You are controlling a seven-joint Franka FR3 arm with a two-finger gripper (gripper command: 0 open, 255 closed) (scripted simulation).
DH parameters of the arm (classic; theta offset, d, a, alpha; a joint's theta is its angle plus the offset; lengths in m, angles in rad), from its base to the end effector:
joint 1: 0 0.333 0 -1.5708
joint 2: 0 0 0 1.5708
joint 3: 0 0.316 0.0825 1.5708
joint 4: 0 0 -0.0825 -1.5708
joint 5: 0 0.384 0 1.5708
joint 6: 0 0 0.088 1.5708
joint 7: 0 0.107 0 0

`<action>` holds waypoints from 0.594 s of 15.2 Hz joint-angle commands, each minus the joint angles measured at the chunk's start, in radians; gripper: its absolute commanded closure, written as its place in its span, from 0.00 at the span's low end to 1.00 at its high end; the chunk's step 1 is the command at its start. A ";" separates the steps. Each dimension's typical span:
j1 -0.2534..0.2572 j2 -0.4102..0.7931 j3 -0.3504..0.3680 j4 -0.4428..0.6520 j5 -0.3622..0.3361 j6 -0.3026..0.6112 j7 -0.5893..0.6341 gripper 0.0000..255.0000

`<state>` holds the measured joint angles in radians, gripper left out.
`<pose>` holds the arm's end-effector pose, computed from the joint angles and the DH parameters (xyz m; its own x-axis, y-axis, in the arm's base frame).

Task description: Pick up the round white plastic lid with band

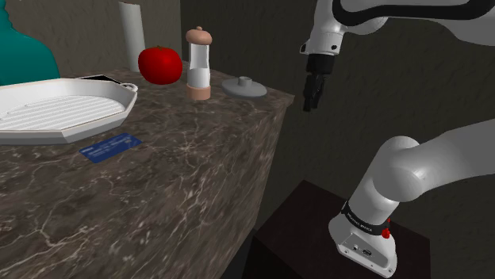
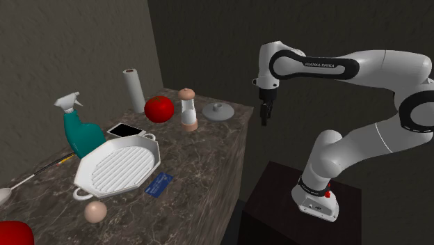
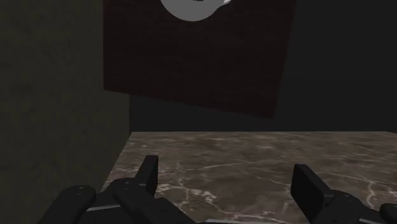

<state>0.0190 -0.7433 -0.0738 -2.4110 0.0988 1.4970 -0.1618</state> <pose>0.3058 -0.0103 0.5465 0.9795 0.1403 -0.1443 0.1146 -0.9782 -0.1732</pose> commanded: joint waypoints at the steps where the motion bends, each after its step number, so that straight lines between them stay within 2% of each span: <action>1: 0.000 0.000 0.000 0.000 0.000 0.000 0.000 0.00; 9: 0.025 0.263 0.060 0.251 -0.009 0.088 0.049 0.00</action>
<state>0.0441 -0.5153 -0.0161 -2.2072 0.0955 1.5877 -0.1144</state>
